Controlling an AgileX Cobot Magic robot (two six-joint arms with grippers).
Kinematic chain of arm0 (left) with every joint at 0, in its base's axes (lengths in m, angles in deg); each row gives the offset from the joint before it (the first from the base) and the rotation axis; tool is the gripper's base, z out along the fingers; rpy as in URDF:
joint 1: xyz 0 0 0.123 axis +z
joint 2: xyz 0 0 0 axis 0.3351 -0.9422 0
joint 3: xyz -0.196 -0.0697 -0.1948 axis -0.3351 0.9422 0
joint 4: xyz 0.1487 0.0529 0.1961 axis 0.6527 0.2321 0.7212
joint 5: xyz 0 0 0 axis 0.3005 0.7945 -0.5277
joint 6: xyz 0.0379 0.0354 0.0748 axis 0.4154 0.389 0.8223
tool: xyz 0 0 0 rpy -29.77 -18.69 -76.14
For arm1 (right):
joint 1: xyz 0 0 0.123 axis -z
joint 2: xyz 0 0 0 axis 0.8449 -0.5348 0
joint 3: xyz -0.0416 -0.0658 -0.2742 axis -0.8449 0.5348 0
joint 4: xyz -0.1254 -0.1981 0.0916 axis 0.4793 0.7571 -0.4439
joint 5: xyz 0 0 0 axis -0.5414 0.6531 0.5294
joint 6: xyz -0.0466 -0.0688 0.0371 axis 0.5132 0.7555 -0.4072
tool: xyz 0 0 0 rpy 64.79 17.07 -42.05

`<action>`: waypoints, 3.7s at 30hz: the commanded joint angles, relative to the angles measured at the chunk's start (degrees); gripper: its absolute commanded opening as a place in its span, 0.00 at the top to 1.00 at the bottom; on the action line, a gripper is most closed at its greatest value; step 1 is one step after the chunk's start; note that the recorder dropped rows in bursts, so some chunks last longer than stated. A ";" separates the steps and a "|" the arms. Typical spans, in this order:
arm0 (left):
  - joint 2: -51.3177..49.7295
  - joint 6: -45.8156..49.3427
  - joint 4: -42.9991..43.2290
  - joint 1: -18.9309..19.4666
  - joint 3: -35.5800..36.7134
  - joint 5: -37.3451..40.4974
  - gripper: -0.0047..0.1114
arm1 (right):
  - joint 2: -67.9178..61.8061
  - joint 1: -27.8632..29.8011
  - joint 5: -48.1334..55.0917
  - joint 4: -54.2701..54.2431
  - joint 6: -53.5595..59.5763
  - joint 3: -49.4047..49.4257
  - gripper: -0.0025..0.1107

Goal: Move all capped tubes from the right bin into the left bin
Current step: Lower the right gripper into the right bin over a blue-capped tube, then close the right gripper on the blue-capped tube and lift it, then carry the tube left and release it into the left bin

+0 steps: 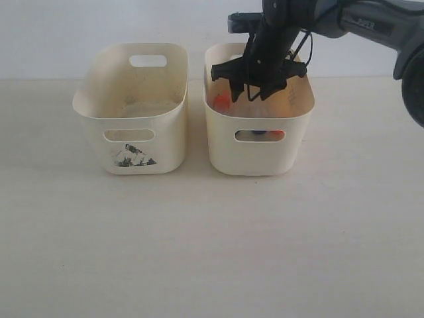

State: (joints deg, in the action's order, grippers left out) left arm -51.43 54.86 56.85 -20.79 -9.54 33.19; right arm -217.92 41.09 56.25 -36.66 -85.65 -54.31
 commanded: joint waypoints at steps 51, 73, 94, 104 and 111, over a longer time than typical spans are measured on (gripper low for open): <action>0.11 -0.66 -0.38 0.06 -0.21 -0.85 0.92 | -5.98 0.01 1.92 0.13 -3.65 -0.28 0.66; 0.11 -0.66 -0.38 0.06 -0.21 -0.85 0.92 | 6.47 0.01 -0.41 2.10 -3.64 -0.28 0.98; 0.11 -0.66 -0.38 0.06 -0.21 -0.85 0.92 | 14.12 -3.51 -0.90 -24.37 7.20 -0.28 0.98; 0.11 -0.66 -0.38 0.06 -0.21 -0.85 0.92 | 13.52 -8.16 -2.86 -24.14 9.25 -0.28 0.98; 0.11 -0.66 -0.38 0.06 -0.21 -0.85 0.92 | 12.86 -10.14 -4.84 -23.61 5.16 -0.28 0.98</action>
State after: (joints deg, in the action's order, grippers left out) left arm -51.43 54.86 56.85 -20.79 -9.54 33.19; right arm -204.70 31.57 53.37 -60.83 -78.67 -54.59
